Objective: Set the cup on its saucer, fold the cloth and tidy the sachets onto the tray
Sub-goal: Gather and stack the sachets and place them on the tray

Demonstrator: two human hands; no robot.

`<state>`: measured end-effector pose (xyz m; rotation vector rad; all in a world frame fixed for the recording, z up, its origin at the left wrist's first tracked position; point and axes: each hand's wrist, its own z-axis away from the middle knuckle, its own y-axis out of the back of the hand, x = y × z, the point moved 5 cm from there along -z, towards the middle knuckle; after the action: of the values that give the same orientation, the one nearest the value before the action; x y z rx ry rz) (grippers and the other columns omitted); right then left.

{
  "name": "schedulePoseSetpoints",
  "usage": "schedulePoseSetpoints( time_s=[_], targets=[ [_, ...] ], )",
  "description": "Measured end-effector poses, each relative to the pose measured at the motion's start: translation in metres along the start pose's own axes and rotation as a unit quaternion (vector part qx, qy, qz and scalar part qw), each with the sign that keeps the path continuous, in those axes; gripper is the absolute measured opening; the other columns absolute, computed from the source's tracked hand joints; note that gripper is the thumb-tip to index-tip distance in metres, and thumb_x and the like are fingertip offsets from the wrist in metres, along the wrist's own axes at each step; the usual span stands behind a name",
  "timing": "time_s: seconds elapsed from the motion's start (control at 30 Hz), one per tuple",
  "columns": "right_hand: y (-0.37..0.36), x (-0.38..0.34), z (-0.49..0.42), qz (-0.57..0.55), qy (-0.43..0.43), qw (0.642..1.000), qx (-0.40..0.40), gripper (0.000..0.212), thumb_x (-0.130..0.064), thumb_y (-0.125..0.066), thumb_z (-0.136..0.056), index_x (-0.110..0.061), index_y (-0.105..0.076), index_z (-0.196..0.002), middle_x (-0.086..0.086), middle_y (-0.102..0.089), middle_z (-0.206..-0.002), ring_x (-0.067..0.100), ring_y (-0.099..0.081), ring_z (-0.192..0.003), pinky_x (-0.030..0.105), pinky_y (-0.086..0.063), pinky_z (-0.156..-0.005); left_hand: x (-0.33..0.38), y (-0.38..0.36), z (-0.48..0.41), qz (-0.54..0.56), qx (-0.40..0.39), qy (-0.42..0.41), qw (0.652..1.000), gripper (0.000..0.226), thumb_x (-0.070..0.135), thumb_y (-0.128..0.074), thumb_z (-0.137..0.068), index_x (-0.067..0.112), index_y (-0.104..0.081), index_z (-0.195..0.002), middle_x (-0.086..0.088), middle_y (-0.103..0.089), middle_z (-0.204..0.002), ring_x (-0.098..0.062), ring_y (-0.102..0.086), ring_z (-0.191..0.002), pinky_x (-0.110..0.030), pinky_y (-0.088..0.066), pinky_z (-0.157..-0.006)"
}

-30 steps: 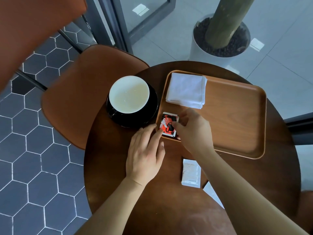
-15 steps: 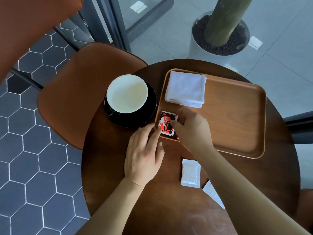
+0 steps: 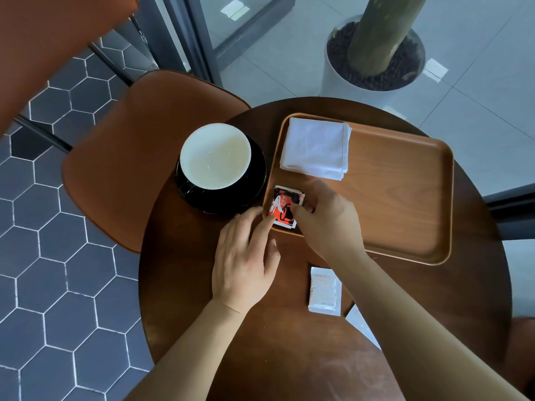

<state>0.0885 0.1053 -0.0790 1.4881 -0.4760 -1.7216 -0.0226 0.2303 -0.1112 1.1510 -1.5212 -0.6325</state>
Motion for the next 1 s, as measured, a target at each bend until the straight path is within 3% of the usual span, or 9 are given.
schedulePoseSetpoints(
  time_s=[0.2, 0.5, 0.63, 0.8, 0.9, 1.0],
  targets=[
    [0.007, 0.007, 0.009, -0.028, -0.011, 0.999, 0.024, 0.022, -0.018, -0.064, -0.085, -0.022, -0.066, -0.107, -0.011, -0.065, -0.077, 0.016, -0.063, -0.076, 0.028, -0.051, -0.067, -0.001, -0.001, 0.000, 0.007, -0.009, 0.003, 1.000, 0.039, 0.018, -0.053, -0.092, 0.010, -0.060, -0.130, -0.011, -0.056, -0.134, -0.027, -0.054, -0.122, -0.041, -0.043, -0.106],
    [0.040, 0.028, 0.053, -0.042, -0.012, 0.994, 0.101, 0.015, -0.013, -0.063, -0.085, -0.023, -0.069, -0.095, -0.009, -0.069, -0.080, 0.009, -0.064, -0.074, 0.016, -0.047, -0.065, 0.003, 0.009, 0.000, 0.044, -0.047, 0.042, 0.997, 0.041, 0.014, -0.062, -0.088, 0.009, -0.060, -0.129, -0.012, -0.054, -0.136, -0.027, -0.054, -0.124, -0.042, -0.050, -0.101],
    [0.054, 0.049, 0.089, -0.011, -0.046, 0.993, 0.109, 0.015, -0.011, -0.067, -0.085, -0.016, -0.071, -0.099, -0.004, -0.071, -0.083, 0.015, -0.066, -0.077, 0.031, -0.053, -0.070, 0.013, 0.020, 0.014, 0.056, -0.055, 0.031, 0.996, 0.039, 0.014, -0.063, -0.088, 0.009, -0.061, -0.127, -0.011, -0.055, -0.133, -0.024, -0.054, -0.122, -0.041, -0.052, -0.099],
    [0.054, 0.072, 0.135, 0.022, -0.054, 0.994, 0.092, 0.025, -0.009, -0.071, -0.084, -0.014, -0.072, -0.108, 0.000, -0.069, -0.098, 0.021, -0.063, -0.090, 0.037, -0.054, -0.080, 0.042, 0.023, 0.040, 0.060, -0.090, -0.046, 0.993, 0.033, 0.016, -0.065, -0.090, 0.011, -0.062, -0.122, -0.007, -0.062, -0.120, -0.023, -0.060, -0.110, -0.042, -0.055, -0.090],
    [0.050, 0.081, 0.150, 0.103, -0.042, 0.990, 0.093, 0.029, -0.014, -0.073, -0.083, -0.017, -0.072, -0.112, 0.000, -0.067, -0.108, 0.026, -0.056, -0.100, 0.035, -0.049, -0.079, 0.056, 0.018, 0.046, 0.034, -0.118, -0.065, 0.990, 0.037, 0.025, -0.066, -0.091, 0.013, -0.061, -0.125, -0.006, -0.062, -0.121, -0.023, -0.060, -0.111, -0.040, -0.053, -0.091],
    [0.048, 0.087, 0.158, 0.143, -0.027, 0.986, 0.078, 0.038, -0.023, -0.081, -0.075, -0.019, -0.072, -0.112, 0.001, -0.065, -0.114, 0.031, -0.054, -0.102, 0.042, -0.050, -0.084, 0.067, 0.012, 0.045, -0.012, -0.153, -0.071, 0.986, 0.050, 0.044, -0.060, -0.091, 0.017, -0.056, -0.134, -0.005, -0.058, -0.129, -0.023, -0.055, -0.118, -0.041, -0.049, -0.096]
  ],
)
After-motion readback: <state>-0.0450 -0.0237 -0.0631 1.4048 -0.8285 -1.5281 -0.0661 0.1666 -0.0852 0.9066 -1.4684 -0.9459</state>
